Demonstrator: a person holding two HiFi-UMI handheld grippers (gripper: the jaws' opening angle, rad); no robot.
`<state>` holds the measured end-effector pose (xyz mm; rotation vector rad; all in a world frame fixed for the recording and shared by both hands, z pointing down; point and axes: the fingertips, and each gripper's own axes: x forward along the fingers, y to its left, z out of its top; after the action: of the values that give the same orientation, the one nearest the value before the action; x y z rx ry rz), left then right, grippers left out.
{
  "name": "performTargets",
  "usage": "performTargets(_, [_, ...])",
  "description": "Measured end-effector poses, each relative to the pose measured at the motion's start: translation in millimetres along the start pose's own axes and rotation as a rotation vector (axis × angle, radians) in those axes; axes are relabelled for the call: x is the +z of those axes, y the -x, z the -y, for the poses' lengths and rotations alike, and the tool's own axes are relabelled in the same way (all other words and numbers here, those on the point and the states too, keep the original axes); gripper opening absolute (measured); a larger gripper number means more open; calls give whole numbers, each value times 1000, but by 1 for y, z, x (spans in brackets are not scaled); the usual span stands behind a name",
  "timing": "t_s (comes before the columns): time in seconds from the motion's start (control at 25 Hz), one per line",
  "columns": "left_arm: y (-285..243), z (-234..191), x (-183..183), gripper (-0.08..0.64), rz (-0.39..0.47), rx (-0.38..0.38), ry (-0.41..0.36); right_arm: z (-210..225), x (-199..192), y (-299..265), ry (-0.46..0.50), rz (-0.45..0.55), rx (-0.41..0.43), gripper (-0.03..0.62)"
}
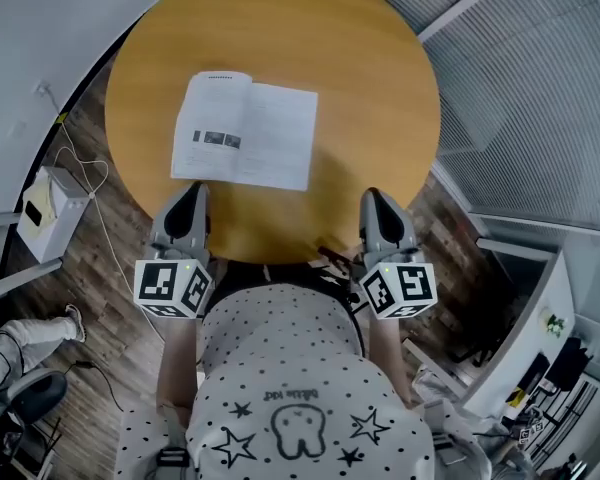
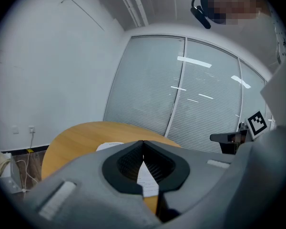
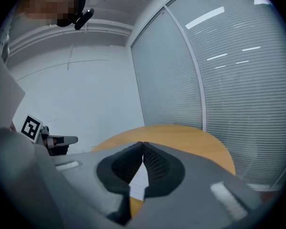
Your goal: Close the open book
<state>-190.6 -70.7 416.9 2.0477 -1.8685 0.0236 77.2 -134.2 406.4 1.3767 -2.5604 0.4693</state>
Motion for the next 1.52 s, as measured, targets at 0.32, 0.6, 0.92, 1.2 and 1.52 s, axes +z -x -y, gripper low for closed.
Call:
performTargets(0.32, [-2,2,3,9,8,-8,14,4,14,-2,7,21,10,5])
performTargets(0.6, [-8,9,7,9,30,-23,37,2,23,-7,23,26,25,5])
performTargets(0.92, [-5,4,7,9,45,-10,48,-4,25,-11,41,20,45,5])
performTargets(1.2, [3,-5,8,9,63,26,64,-2,22,-7,36,13,37,5])
performTargets(1.52, [5,-27,-16,11,42,84,225,-2,14,-2,30,-1,28,5])
